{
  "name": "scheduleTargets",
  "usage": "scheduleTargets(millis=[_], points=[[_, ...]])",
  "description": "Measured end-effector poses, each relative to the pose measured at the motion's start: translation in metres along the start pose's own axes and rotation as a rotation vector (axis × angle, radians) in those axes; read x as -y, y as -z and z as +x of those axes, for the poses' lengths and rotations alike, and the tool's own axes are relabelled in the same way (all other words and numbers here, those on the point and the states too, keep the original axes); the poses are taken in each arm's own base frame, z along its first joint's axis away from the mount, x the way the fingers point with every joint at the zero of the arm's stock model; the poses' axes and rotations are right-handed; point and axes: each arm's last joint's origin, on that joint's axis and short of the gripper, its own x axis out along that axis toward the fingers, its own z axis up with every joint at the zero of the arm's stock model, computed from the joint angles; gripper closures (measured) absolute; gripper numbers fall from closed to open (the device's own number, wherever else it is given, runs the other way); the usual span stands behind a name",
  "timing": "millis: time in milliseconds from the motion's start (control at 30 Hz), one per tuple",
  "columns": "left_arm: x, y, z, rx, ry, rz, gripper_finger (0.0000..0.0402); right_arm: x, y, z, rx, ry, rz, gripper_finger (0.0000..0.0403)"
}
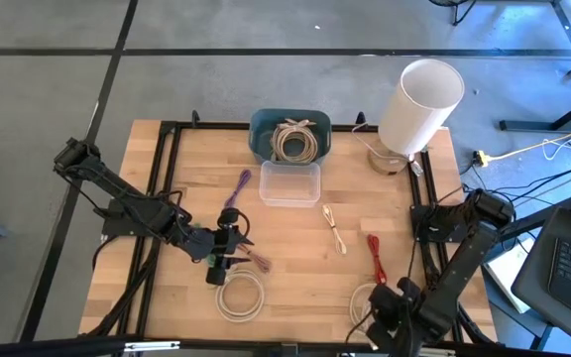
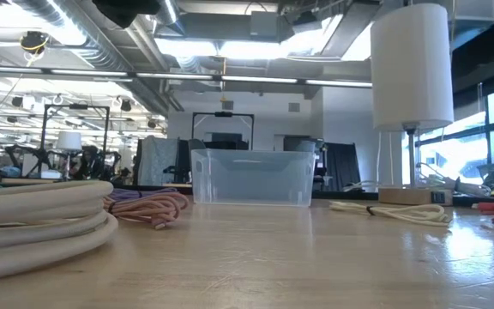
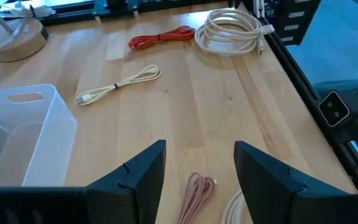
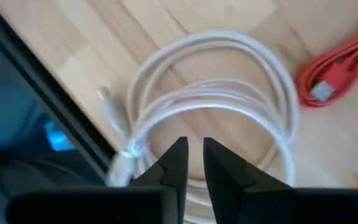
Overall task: Pick & Place USB Port
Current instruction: Put the brown HDMI cable into the blue bin
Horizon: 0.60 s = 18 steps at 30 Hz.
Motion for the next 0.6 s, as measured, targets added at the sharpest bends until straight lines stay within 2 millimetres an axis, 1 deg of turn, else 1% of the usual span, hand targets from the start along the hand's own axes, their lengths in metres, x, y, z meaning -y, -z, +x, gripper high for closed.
scheduleTargets(millis=[267,367,467,600], points=[[0.0,0.0,0.0,0.0,0.0,0.0,0.0217,0.01,-0.014,0.014,-0.082,0.094,-0.046,0.0255],[0.0,0.0,0.0,0.0,0.001,0.001,0.0217,0.014,-0.017,0.02,-0.088,0.118,-0.055,0.023],[0.001,0.0,0.0,0.0,0.003,0.001,0.0217,0.02,-0.017,0.027,-0.11,0.147,-0.064,0.0217],[0.001,0.0,0.0,-0.001,0.003,-0.001,0.0217,0.028,-0.015,0.035,-0.152,0.183,-0.072,0.0213]])
